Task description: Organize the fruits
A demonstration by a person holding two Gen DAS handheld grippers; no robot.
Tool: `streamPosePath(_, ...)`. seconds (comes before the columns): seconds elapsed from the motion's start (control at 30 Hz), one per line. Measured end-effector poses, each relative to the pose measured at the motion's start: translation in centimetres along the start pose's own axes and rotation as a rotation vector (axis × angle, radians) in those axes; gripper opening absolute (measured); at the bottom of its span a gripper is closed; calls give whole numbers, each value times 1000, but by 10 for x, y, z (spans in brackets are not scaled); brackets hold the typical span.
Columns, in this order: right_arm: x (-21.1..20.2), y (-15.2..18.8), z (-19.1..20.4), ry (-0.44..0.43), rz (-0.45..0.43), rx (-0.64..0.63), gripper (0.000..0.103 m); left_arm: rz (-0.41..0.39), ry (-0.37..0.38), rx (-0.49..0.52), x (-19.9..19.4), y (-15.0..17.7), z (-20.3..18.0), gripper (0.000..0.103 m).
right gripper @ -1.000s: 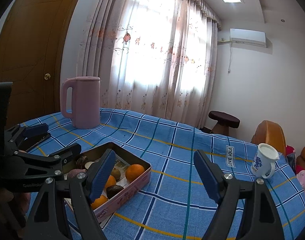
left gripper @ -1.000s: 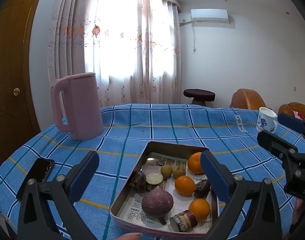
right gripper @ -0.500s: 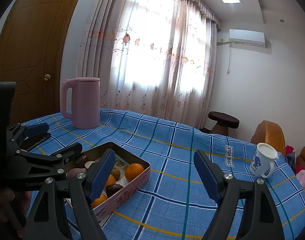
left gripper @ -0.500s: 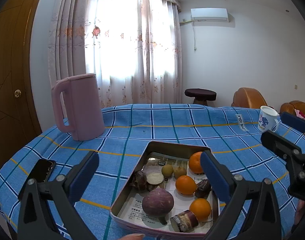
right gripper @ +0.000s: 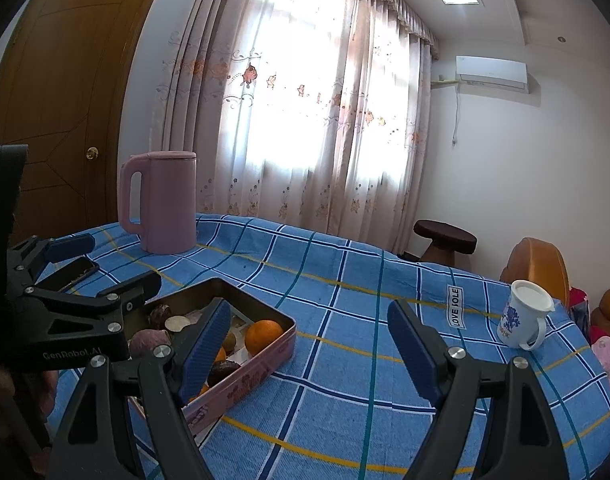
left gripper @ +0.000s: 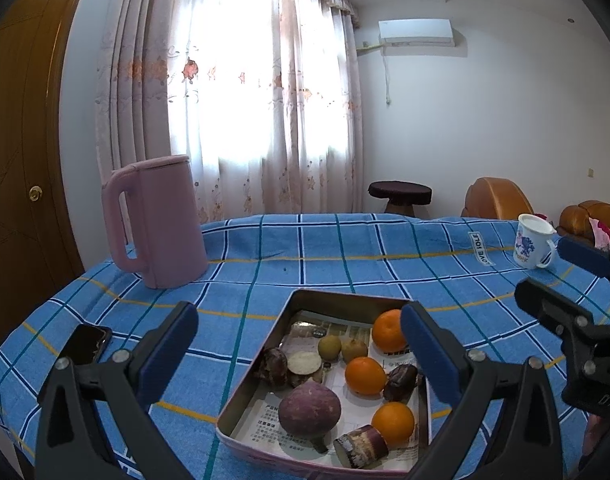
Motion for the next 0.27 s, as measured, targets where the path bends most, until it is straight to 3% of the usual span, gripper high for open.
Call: streamPosePath(0.27, 2, 6, -4, 4, 9, 12, 82, -1, 25, -7, -2, -1, -5, 103)
Point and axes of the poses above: each gripper's, at about its wrist camera, not at the fingertips, and x roughly the way its jaws point, z to its left, y to its underside, the point moved 3 cm from there along x, roughly the way its jaws point, and after that the axes turned 2 degrees about x, right-handed, at the moved point
